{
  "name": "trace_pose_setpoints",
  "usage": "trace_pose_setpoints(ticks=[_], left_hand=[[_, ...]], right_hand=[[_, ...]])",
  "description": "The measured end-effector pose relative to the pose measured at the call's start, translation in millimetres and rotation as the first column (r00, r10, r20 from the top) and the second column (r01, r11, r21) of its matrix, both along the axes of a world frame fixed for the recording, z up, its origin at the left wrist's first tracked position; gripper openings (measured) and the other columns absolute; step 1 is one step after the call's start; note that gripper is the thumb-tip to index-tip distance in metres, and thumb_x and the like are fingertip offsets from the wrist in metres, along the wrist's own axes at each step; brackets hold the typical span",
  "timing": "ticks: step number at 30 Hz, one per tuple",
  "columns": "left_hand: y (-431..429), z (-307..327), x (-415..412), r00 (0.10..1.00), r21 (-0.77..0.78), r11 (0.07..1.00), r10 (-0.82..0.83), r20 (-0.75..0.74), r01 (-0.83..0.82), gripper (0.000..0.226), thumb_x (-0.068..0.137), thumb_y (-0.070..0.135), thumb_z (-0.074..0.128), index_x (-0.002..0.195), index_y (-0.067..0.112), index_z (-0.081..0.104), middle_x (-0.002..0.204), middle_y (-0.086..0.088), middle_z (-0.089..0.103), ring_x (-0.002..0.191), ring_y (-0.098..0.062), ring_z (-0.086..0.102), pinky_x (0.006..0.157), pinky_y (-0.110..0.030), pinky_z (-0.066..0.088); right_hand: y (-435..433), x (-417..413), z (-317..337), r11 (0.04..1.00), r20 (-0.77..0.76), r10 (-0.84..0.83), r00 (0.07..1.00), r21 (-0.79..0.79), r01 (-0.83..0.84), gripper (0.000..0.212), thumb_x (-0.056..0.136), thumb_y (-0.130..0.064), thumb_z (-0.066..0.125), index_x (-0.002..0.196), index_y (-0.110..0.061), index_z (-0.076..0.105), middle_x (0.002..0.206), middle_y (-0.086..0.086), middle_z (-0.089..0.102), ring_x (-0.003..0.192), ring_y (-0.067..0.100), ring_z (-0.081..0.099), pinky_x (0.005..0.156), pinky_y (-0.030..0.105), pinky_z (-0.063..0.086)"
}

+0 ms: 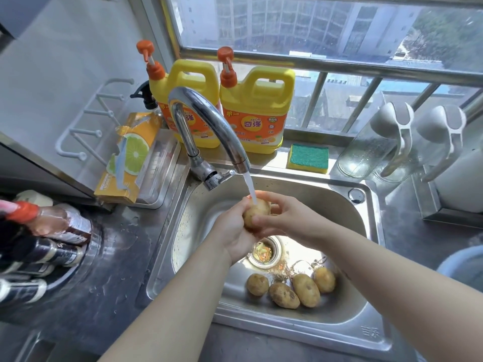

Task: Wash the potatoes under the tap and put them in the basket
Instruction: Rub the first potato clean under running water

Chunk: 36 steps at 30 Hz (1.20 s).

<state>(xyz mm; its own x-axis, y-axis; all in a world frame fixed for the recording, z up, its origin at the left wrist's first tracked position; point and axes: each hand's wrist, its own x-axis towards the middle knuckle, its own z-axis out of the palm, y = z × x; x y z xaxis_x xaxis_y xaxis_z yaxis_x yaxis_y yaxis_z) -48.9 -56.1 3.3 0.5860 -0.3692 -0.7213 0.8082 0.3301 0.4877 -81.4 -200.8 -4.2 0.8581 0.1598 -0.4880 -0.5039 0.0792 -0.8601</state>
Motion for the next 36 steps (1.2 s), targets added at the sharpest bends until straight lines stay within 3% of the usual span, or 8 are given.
trace_pose_setpoints(ticks=[6,12,17,19,20,23,30,36], left_hand=[[0.1,0.7,0.0,0.922,0.194,0.965,-0.23,0.313,0.175,0.024,0.107,0.023,0.041,0.114,0.023,0.064,0.089,0.0,0.067,0.086,-0.015,0.058,0.087,-0.037,0.045],[4.7,-3.7,-21.0,0.697,0.48,0.869,-0.416,0.584,0.117,0.042,0.095,0.027,0.067,0.132,0.033,0.05,0.114,0.006,0.066,0.1,0.0,0.066,0.093,-0.028,0.055],[-6.7,-51.5,-9.3,0.853,0.386,0.921,-0.157,0.497,-0.056,0.028,0.089,0.05,0.059,0.113,0.038,0.065,0.103,0.015,0.073,0.106,-0.02,0.07,0.075,-0.029,0.057],[-10.3,-96.0,-1.7,0.922,0.385,0.919,-0.078,0.379,-0.08,0.041,0.096,0.069,0.033,0.122,0.053,0.06,0.098,0.039,0.062,0.125,-0.038,0.057,0.084,-0.049,0.035],[-11.5,-90.0,3.8,0.923,0.349,0.933,-0.053,0.38,-0.09,0.046,0.098,0.067,0.029,0.121,0.048,0.064,0.095,0.038,0.063,0.12,-0.04,0.06,0.04,-0.039,-0.009],[-20.9,-9.9,3.3,0.974,0.179,0.967,0.148,0.172,-0.179,0.029,0.101,0.022,0.048,0.088,0.014,0.072,0.082,0.001,0.077,0.076,-0.025,0.069,0.066,-0.034,0.05],[-19.0,-2.3,-12.7,0.967,0.237,0.969,0.009,0.253,-0.071,0.034,0.107,0.04,0.039,0.117,0.023,0.066,0.119,-0.006,0.071,0.109,-0.019,0.065,0.101,-0.045,0.048],[-4.1,-15.9,-30.4,0.75,0.412,0.911,-0.268,0.605,-0.006,0.036,0.098,0.039,0.06,0.13,0.025,0.051,0.113,0.004,0.067,0.097,0.001,0.067,0.082,-0.02,0.054]], right_hand=[[6.1,8.2,6.8,0.983,-0.033,-0.167,0.985,0.074,0.17,0.028,0.102,-0.028,0.06,0.118,-0.008,0.071,0.098,0.017,0.071,0.08,0.023,0.07,0.069,0.029,0.06],[14.4,0.4,6.6,0.952,-0.188,-0.23,0.955,0.158,0.261,0.039,0.11,-0.031,0.038,0.121,-0.007,0.067,0.102,0.013,0.073,0.084,0.02,0.07,0.075,0.033,0.06],[26.0,-0.8,24.4,0.979,-0.117,-0.097,0.988,0.165,0.116,0.037,0.11,-0.025,0.039,0.136,-0.009,0.059,0.103,-0.008,0.058,0.085,0.005,0.063,0.086,0.023,0.054],[33.5,-3.6,33.7,0.988,-0.067,-0.067,0.996,0.132,0.075,0.049,0.112,-0.02,0.028,0.151,0.01,0.028,0.096,-0.016,0.034,0.083,-0.005,0.041,0.085,0.016,0.042],[32.1,-7.8,29.4,0.996,-0.03,-0.061,0.998,0.065,0.063,0.054,0.111,-0.023,0.036,0.153,0.007,0.022,0.096,-0.017,0.033,0.082,-0.003,0.039,0.09,0.019,0.045],[17.0,-13.8,14.2,0.973,0.072,0.012,0.997,-0.229,0.005,0.061,0.091,-0.05,0.068,0.139,-0.025,0.04,0.11,-0.004,0.063,0.088,0.008,0.06,0.097,0.046,0.055],[24.0,2.5,14.7,0.957,0.252,0.06,0.966,-0.29,0.016,0.044,0.105,-0.053,0.041,0.083,-0.017,0.056,0.067,-0.006,0.051,0.058,0.007,0.047,0.055,0.031,0.049],[27.3,-0.5,16.7,0.985,-0.167,-0.155,0.974,-0.097,0.14,0.061,0.107,-0.056,0.024,0.091,-0.011,0.062,0.058,0.001,0.047,0.052,0.013,0.037,0.053,0.028,0.029]])
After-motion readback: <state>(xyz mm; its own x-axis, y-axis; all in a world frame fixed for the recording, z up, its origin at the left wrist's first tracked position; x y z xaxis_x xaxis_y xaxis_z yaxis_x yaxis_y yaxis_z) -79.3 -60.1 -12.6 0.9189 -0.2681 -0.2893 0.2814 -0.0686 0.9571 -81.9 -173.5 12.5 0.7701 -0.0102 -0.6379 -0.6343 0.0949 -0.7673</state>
